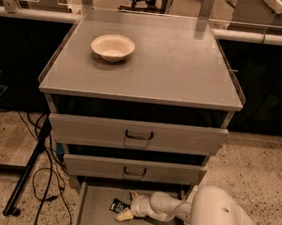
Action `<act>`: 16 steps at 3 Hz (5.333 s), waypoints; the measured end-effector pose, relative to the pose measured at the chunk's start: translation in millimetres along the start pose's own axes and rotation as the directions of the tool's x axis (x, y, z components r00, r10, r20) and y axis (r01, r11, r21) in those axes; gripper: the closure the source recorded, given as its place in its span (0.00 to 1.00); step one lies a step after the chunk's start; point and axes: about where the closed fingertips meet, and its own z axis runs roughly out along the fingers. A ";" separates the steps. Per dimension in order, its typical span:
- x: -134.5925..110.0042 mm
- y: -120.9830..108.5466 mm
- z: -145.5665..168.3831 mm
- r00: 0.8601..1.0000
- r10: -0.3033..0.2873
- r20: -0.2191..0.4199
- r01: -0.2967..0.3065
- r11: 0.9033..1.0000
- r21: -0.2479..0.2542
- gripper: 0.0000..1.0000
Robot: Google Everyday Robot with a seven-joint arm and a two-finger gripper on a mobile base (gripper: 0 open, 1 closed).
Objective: Pick rxbar blueberry from bottom drawer and place on counter
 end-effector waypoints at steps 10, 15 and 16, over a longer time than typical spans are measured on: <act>-47.1 -13.7 -85.4 0.989 0.062 0.136 -0.054 0.997 -0.057 0.60; -30.5 23.3 -82.0 0.994 0.037 0.106 -0.016 0.981 -0.194 0.00; -26.9 36.6 -69.9 0.992 0.046 0.117 -0.023 0.981 -0.190 0.00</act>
Offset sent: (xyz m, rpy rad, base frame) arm 0.0000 0.0000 0.0000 0.0000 0.0000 0.0000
